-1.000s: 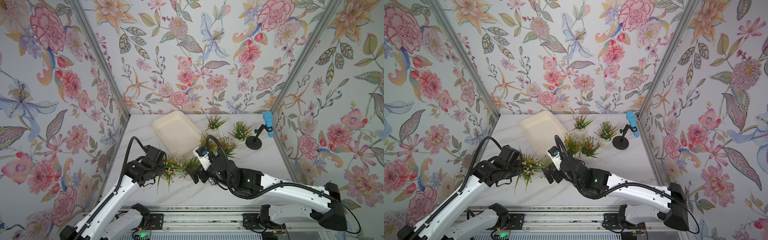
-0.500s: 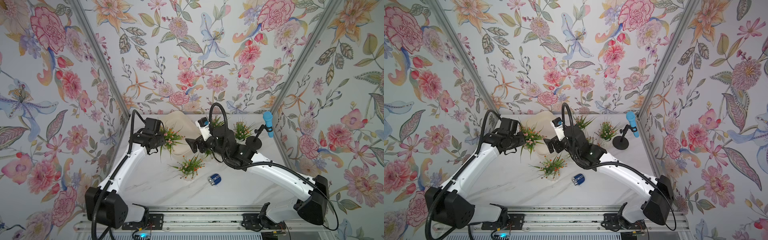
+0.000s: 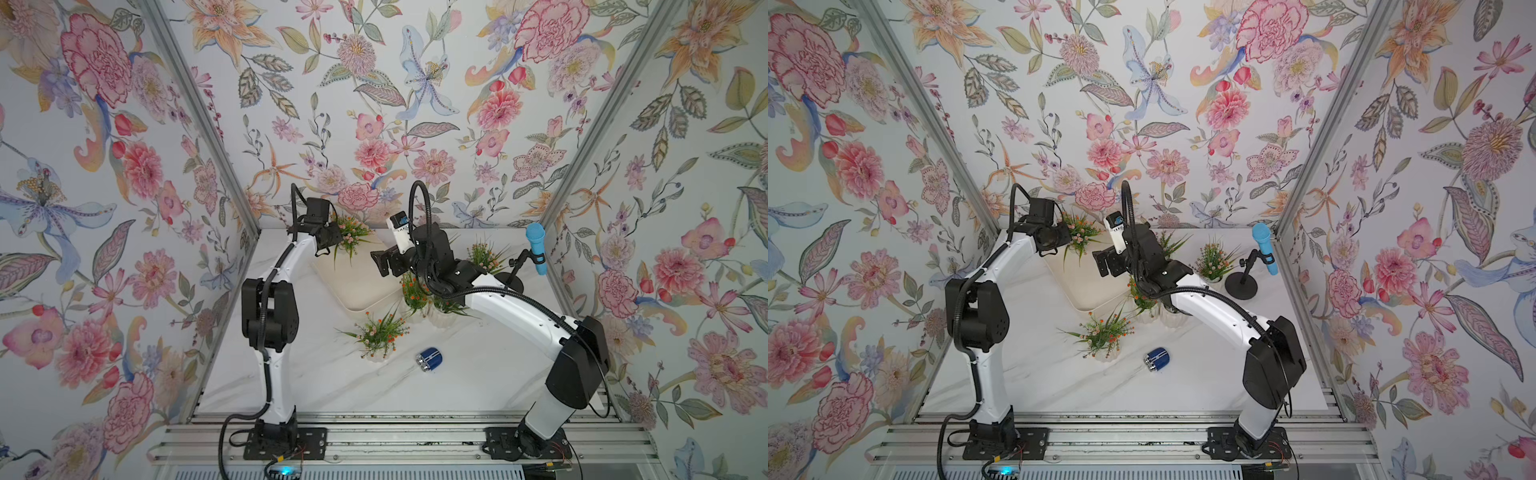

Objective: Put the potted gypsophila into the storage box
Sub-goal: Pick up the baby's breath potted plant from the center of the board, then place the baby's breath potted plant at the storage box.

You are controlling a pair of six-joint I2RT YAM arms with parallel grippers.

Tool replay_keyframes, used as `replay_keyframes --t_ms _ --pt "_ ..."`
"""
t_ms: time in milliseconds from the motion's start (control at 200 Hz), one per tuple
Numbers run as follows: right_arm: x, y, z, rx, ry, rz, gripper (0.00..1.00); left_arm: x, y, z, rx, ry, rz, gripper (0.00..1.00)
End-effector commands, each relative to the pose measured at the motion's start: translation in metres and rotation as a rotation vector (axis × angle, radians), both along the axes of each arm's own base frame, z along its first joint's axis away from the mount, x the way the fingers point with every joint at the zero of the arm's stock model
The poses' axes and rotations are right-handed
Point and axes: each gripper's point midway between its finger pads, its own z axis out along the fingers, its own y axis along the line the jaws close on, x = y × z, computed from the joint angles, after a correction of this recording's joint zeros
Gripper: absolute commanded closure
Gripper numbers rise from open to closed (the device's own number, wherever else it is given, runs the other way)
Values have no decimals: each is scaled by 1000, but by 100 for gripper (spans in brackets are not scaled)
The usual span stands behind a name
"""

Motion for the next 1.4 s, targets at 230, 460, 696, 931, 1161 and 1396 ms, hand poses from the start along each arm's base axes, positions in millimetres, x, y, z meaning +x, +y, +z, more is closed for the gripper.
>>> replay_keyframes --t_ms 230,460,696,931,1161,1396 --pt "30 -12 -2 -17 24 -82 0 57 -16 1 -124 -97 7 100" --pt "42 -24 -5 -30 36 -116 0 62 -19 -21 -132 -67 32 100" --pt "52 -33 -10 -41 41 -151 0 68 -34 -38 -193 -61 39 87" --pt "54 -32 -10 -41 41 -150 0 68 -30 -15 -163 -107 46 61" --pt "40 -35 -10 -52 41 -132 0 55 -22 14 -131 -149 47 55" --pt "21 -50 -8 -75 27 -151 0 17 -11 60 -97 -231 45 48"
